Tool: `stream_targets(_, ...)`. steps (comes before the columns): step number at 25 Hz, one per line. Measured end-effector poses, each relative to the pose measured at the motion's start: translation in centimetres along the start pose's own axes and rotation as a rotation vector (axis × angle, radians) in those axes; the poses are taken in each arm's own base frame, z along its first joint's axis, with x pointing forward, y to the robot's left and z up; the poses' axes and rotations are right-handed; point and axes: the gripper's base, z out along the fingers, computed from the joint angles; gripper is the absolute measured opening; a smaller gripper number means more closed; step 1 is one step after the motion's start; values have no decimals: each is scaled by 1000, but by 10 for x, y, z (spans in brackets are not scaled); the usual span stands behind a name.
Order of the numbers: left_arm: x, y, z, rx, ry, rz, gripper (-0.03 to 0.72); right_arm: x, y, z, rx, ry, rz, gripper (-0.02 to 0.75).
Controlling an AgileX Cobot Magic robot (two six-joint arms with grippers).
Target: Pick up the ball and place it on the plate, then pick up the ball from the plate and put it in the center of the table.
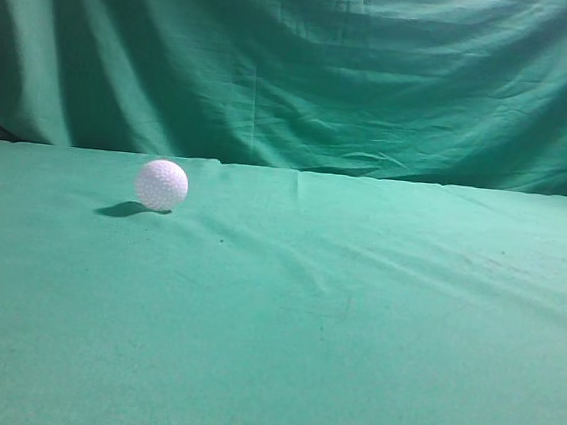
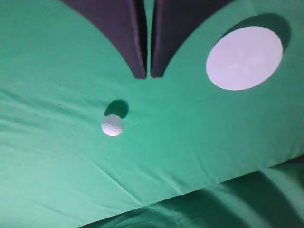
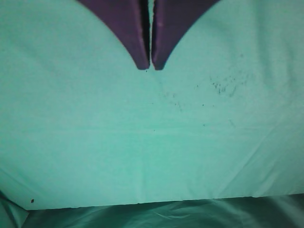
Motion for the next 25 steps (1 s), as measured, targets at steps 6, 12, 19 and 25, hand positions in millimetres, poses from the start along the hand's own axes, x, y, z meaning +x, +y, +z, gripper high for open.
stream_targets(6, 18, 3, -3, -97, -92, 15, 0, 0, 0, 0, 0, 0, 0, 0)
stream_targets(12, 65, 1, 7, -163, -192, -102, 0, 0, 0, 0, 0, 0, 0, 0)
stream_targets(19, 90, 3, 16, -239, -152, -101, 0, 0, 0, 0, 0, 0, 0, 0)
stream_targets(25, 95, 4, 18, -251, -124, -59, 0, 0, 0, 0, 0, 0, 0, 0)
